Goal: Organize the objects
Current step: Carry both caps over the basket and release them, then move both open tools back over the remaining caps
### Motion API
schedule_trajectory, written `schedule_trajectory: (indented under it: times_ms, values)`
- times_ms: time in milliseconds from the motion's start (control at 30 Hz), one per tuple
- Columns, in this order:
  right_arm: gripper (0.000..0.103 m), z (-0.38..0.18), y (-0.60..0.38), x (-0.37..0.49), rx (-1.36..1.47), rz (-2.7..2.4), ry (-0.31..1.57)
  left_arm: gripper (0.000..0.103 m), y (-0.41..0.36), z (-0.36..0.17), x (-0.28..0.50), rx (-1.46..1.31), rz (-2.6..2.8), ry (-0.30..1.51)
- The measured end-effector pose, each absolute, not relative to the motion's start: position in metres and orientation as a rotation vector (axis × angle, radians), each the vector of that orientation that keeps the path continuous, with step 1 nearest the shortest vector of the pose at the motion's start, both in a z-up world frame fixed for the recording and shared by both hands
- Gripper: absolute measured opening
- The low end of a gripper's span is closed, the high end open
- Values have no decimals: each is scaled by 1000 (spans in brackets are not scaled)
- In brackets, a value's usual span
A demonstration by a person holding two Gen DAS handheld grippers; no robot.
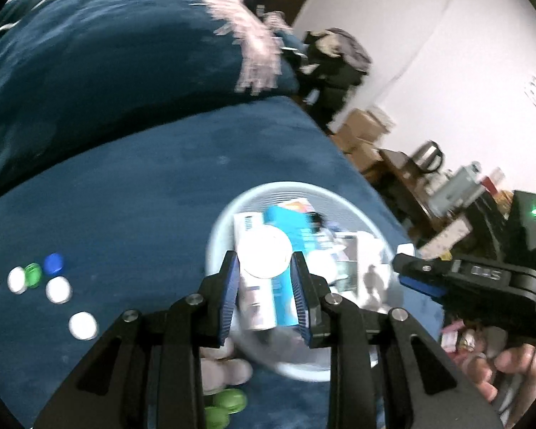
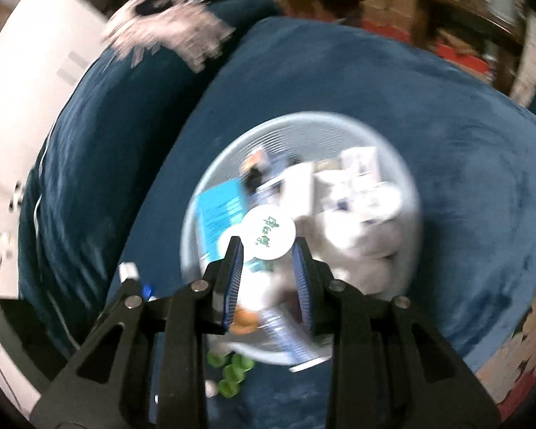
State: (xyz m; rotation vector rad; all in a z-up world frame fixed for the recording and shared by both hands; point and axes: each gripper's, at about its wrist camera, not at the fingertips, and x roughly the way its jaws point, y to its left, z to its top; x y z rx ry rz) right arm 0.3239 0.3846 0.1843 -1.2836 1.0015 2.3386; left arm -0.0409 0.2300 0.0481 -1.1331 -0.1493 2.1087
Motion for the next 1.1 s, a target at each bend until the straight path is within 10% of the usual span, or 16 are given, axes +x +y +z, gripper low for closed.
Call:
schedule_trajectory:
  times_ms: [400,433,500,567,733,1100]
  values:
    - [31,171,424,312,-1180,2280,1127,31,319,35,-44,-1135,2008,-84]
    - [34,171,428,318,-1186,2273,1130,35,324,31,-43,-1143,2003,-67]
    - [44,173,429,320,-1188,2271,1117,81,327,25,-40,-1157,2007,-41]
    - [59,176,431,324,-1173,2267,1101,91,319,25,-39,-1156,2018,-70]
    - [92,179,425,328,-1157,2240,1083,97,293,35,-45,-1161,2111,-98]
    - [97,194,373,309,-1248,2337,817,101,227,43,-54,-1192,2271,-66]
